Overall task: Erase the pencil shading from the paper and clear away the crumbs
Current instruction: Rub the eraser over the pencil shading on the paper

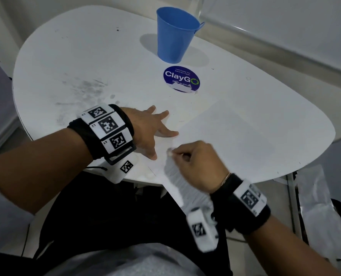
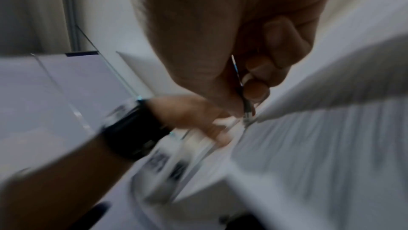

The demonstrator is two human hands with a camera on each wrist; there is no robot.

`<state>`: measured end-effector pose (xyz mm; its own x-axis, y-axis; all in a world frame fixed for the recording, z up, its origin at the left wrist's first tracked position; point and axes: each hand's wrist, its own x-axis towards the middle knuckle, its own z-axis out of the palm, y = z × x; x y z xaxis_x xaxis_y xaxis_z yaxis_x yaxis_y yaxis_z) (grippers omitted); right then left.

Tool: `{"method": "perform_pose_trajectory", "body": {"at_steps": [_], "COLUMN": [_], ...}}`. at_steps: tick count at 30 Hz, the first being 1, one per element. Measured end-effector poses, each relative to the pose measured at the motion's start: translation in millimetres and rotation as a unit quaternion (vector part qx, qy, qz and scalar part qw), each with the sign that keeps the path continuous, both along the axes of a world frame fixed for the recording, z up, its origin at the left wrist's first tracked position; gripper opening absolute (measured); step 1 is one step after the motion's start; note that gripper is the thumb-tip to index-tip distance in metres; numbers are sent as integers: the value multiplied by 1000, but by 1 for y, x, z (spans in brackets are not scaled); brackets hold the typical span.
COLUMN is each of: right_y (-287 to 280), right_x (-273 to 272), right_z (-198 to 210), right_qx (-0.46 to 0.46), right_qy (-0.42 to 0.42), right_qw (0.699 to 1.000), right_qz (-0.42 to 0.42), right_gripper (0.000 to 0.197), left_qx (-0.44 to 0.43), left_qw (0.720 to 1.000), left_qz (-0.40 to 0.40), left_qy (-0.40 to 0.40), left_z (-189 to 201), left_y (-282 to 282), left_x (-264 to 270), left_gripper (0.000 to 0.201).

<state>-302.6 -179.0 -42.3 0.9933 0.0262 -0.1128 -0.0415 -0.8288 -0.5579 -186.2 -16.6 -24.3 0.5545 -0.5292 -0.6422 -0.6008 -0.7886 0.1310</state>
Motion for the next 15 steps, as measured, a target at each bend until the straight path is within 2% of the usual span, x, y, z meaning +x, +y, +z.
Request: {"method": "perform_pose_trajectory", "body": {"at_steps": [2,3,7,12,13,15], "right_y": [8,2,-25,4,-4,-29], "right_x": [-6,-1,18,-10,-4,13], "right_z": [2,1,-1,3,3,5], "right_qx": [1,-4,-7,-10,-20,-26], "right_qy": [16,13,-36,11,8,-5], "right_qw": [999,1000,997,999,999,999], "right_qz": [35,24,-72,44,34,-41], "right_gripper": [16,16,15,16,15,15], "left_qx": [1,1,3,0,0,2], "left_qw": [1000,1000,1000,1000,1000,1000], "left_qz": [1,1,-2,3,4,1], "left_qy": [-5,-6,-11,-3,-1,1], "left_z": [-1,-1,-2,-2,-1,0], "left_y": [1,1,1,1,1,0], "left_x": [1,0,0,1,1,-1], "left_gripper": [92,92,92,92,91,90]}}
